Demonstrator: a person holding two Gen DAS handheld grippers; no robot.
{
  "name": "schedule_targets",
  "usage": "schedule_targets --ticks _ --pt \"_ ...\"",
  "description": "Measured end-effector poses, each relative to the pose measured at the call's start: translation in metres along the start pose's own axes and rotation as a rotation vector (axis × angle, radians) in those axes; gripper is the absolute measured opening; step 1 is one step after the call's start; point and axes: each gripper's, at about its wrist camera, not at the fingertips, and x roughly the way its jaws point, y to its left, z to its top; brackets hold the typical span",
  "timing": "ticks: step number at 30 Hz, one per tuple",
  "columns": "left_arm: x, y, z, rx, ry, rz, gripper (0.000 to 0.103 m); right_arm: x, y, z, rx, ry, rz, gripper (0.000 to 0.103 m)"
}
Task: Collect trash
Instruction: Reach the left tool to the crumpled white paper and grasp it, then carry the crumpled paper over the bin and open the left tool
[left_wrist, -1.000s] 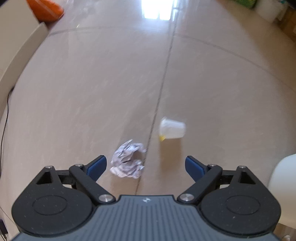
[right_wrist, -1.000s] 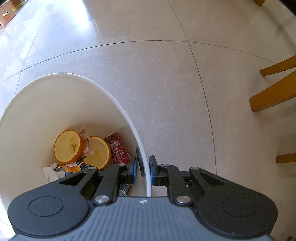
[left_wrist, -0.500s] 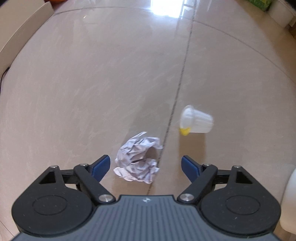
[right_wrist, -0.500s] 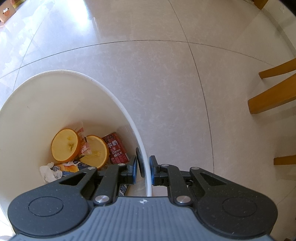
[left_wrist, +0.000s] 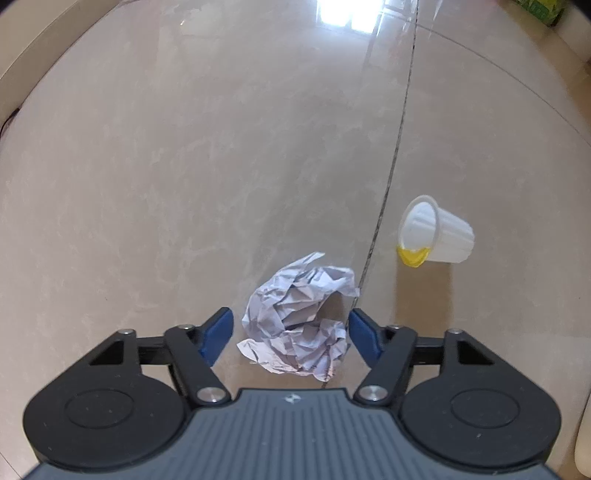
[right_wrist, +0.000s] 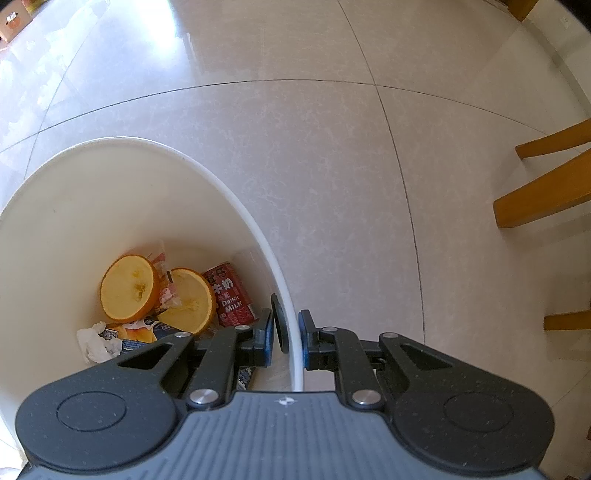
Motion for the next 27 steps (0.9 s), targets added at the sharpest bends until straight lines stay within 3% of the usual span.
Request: schedule_targets --ticks 7,9,20,27 --pt "0.009 -0.005 -0.006 0.042 0.008 0.016 0.054 0.002 0.002 0.0 -0.003 0.002 -0.008 0.017" --pt "0.007 -0.005 -0.006 0.045 0.004 0.016 0.046 0.002 0.002 0.0 -0.004 0.001 -0.008 0.017" --pt "-0.015 -0.02 -0.001 0.101 -0.006 0.028 0.043 0.002 0.002 0.0 -0.005 0.003 -0.009 0.017" --pt "-0.057 -0.047 -0.005 0.191 -0.023 0.014 0.043 0.004 0.001 0.003 0.006 0.015 -0.009 0.017"
